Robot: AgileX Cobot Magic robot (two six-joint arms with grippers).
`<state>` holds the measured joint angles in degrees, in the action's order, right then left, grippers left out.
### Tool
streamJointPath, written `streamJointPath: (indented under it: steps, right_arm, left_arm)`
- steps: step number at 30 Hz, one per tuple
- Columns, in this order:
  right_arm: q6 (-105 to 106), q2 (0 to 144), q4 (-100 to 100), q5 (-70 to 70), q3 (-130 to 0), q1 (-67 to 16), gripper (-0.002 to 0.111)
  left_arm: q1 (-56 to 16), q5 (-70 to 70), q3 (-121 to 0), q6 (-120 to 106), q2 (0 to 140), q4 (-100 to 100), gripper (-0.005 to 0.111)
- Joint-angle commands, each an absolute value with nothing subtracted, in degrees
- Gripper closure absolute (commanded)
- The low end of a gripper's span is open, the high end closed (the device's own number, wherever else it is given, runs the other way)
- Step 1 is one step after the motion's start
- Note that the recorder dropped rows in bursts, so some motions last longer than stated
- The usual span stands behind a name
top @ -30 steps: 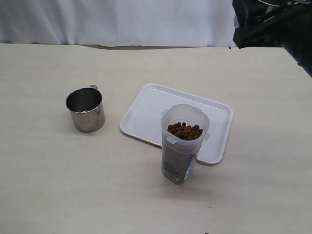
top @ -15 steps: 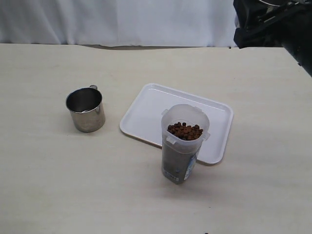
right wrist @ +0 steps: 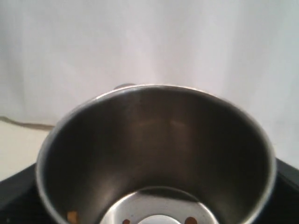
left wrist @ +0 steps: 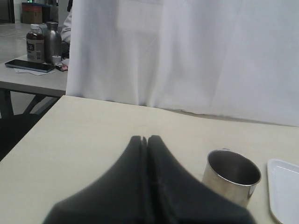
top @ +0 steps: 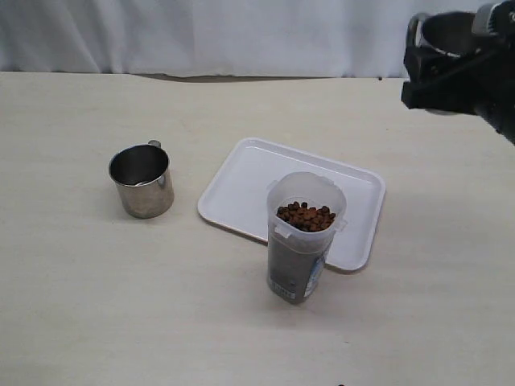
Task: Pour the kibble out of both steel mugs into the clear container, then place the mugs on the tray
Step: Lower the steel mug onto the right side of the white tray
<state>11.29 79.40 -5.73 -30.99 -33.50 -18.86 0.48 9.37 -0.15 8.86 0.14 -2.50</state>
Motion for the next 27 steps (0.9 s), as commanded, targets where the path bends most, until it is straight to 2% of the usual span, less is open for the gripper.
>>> streamJointPath:
  steps: [1,8,15,27]
  right_arm:
    - [-3.57,86.12,10.45,-32.10,-33.95,-13.39,0.103]
    - [-19.98,100.14,29.70,-48.28,-33.95,-5.81,0.103]
    - [-17.32,112.75,31.96,-61.98,-33.95,-5.30,0.103]
    - [-17.04,120.50,40.10,-64.02,-40.19,-5.44,0.103]
  left_arm:
    - [0.00,8.67,0.00,9.03,0.00,-2.32,0.107]
    - [0.00,8.67,0.00,9.03,0.00,-2.32,0.107]
    - [0.00,8.67,0.00,9.03,0.00,-2.32,0.107]
    - [0.00,8.67,0.00,9.03,0.00,-2.32,0.107]
